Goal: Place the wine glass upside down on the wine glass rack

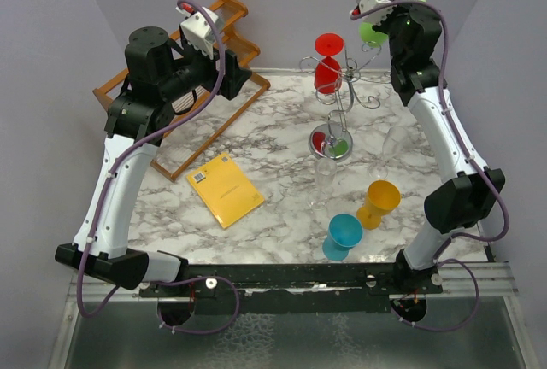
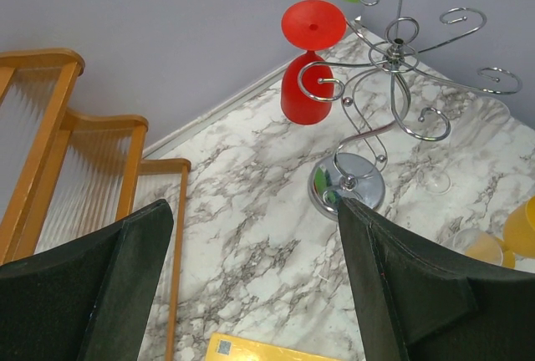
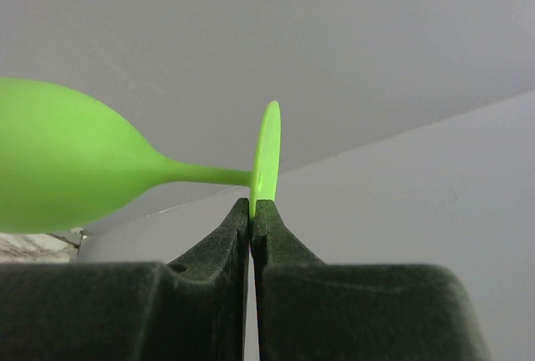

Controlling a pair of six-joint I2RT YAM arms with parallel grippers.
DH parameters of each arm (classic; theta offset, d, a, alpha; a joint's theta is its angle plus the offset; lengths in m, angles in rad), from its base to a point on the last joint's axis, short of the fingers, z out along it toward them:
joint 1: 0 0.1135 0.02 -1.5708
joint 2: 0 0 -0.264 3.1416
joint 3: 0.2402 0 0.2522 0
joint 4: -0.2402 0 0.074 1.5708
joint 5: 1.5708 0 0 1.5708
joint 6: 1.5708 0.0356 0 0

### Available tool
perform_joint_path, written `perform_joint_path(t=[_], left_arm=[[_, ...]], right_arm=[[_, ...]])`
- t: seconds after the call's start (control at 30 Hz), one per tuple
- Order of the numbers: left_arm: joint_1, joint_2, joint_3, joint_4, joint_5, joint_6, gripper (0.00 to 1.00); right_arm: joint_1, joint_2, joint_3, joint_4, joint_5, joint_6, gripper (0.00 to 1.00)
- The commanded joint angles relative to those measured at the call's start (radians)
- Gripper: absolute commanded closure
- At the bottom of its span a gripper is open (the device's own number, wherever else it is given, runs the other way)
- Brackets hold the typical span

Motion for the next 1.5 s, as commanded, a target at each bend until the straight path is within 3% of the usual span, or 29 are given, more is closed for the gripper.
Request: perform_joint_path(t=[0.0, 0.1, 0.6, 1.47], left_arm=[[0.008, -0.023, 0.001, 0.030, 0.026, 0.003, 0.17], [0.009, -0.020, 0.005, 0.030, 0.030, -0.001, 0.17], [0.026, -0.024, 0.001, 0.035, 0.033, -0.001, 0.17], [0.048, -0.038, -0.018, 0.049, 0.043, -0.005, 0.17]], right_arm=[[0.001, -0.033, -0.066, 0.016, -0.160, -0.167, 0.95], [0.001, -0.048, -0.105, 0.017, -0.215, -0.242, 0.95], [0.001, 0.011, 0.088, -0.344, -0.445, -0.312, 0.90], [0.001, 0.031, 0.158, -0.562, -0.529, -0.424, 0.92]])
